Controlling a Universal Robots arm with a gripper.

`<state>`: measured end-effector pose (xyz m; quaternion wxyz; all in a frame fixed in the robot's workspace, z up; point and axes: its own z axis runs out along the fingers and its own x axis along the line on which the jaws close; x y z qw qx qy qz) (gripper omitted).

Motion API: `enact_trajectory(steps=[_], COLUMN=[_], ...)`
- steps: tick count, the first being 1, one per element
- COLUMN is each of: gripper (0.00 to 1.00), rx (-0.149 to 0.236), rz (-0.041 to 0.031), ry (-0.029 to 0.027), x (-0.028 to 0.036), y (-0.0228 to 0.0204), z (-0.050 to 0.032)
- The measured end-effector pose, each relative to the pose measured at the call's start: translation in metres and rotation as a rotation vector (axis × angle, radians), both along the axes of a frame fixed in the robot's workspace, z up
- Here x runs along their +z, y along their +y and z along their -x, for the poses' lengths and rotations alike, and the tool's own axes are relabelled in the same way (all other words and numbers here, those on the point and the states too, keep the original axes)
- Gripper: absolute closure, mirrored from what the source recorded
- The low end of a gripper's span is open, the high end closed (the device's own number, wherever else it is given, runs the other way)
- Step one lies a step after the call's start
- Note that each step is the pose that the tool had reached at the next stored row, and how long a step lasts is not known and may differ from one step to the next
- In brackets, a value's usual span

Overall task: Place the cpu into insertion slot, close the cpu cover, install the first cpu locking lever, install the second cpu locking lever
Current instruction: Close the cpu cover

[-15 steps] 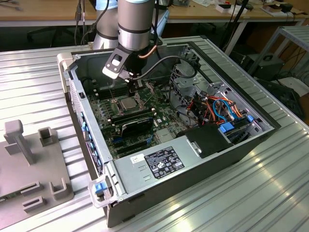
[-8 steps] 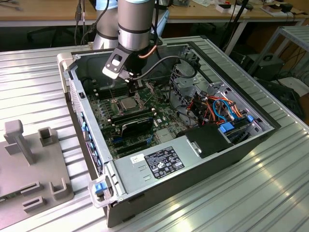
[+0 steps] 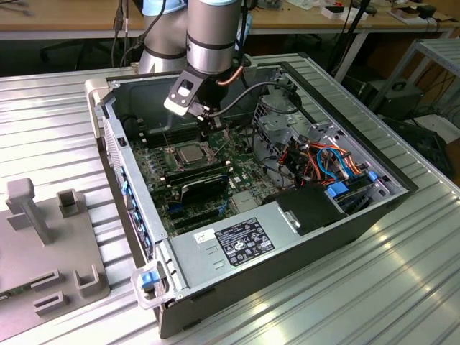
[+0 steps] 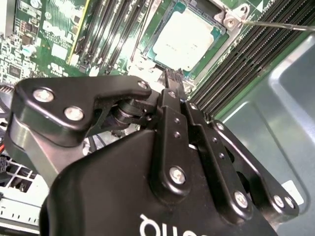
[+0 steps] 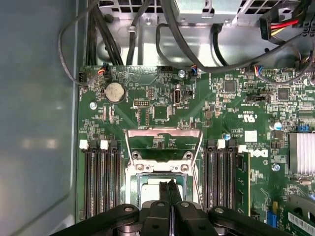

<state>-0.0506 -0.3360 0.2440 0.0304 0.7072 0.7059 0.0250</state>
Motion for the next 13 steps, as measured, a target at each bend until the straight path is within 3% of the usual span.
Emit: enact_trajectory(steps=[7,13], gripper=[0.89,0.89], rx=[0.0,0.0], rz=[-0.0002,0.0], ry=[0.0005,0.0013], x=[0.0074,0.0076], y=[0.0,0.0], z=[-0.0006,-0.0148])
